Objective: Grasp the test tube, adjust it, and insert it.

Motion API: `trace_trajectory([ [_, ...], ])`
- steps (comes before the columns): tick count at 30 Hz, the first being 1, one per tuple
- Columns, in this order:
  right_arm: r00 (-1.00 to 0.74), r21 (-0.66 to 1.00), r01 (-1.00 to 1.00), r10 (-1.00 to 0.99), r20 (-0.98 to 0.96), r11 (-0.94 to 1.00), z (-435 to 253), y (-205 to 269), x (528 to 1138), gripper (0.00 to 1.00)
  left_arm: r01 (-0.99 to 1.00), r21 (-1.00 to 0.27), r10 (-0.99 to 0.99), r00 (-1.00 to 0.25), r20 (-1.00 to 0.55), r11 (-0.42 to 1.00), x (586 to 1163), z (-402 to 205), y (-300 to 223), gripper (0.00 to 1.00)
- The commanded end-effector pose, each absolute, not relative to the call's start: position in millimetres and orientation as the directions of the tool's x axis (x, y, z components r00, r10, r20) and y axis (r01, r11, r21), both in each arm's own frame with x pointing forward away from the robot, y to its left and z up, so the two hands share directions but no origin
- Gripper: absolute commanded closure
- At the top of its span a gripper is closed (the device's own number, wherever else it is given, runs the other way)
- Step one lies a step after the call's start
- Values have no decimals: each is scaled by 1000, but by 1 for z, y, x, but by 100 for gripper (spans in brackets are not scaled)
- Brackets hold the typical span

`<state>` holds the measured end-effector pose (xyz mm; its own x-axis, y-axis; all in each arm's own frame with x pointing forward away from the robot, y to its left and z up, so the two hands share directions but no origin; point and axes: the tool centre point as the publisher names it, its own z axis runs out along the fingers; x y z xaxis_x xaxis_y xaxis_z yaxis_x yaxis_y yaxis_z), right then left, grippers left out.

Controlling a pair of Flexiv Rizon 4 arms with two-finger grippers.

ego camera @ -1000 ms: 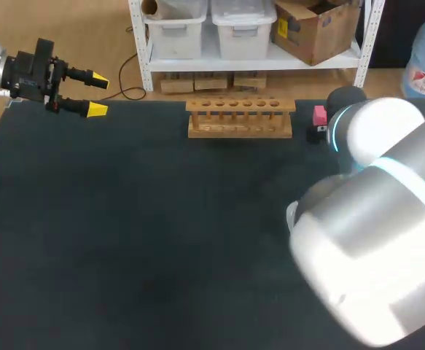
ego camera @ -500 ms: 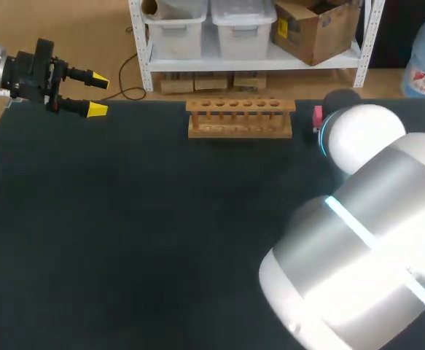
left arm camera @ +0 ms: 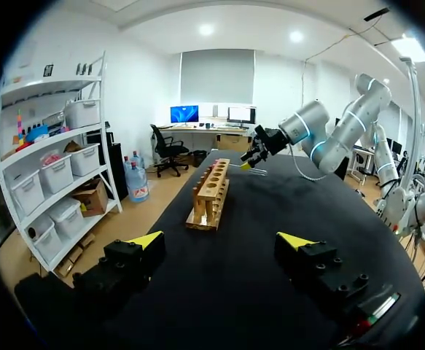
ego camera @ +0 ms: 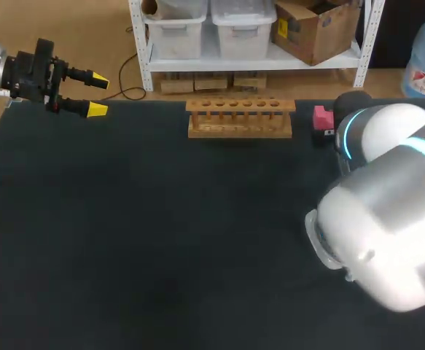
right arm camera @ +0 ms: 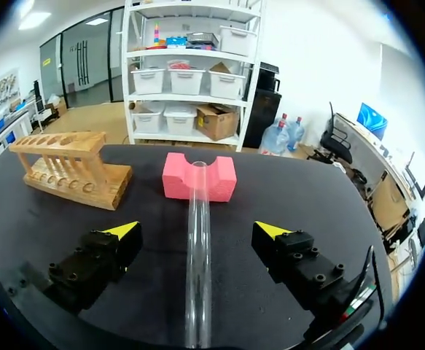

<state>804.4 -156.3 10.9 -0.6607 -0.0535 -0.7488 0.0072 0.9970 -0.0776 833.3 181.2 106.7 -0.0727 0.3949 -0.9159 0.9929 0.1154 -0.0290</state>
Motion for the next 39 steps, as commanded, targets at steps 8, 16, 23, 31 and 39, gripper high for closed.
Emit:
trace_trajectory([
  [8, -670, 48, -160, -73, -739, 986, 3, -158, 806, 0, 992, -24, 395, -71, -916, 123, 830, 106, 181, 0],
  [16, -679, 50, -166, -77, -730, 985, -4, -159, 810, 0, 992, -24, 395, -71, -916, 123, 830, 106, 181, 0],
  [23, -686, 48, -162, -78, -723, 986, -7, -160, 813, 17, 992, -24, 395, -71, -916, 123, 830, 106, 181, 0],
  [31, -691, 43, -162, -82, -718, 986, -9, -159, 814, 56, 992, -24, 395, -71, -916, 123, 830, 106, 181, 0],
  [39, -708, 38, -168, -94, -700, 985, -14, -160, 815, 57, 992, -24, 395, -71, -916, 123, 830, 106, 181, 0],
])
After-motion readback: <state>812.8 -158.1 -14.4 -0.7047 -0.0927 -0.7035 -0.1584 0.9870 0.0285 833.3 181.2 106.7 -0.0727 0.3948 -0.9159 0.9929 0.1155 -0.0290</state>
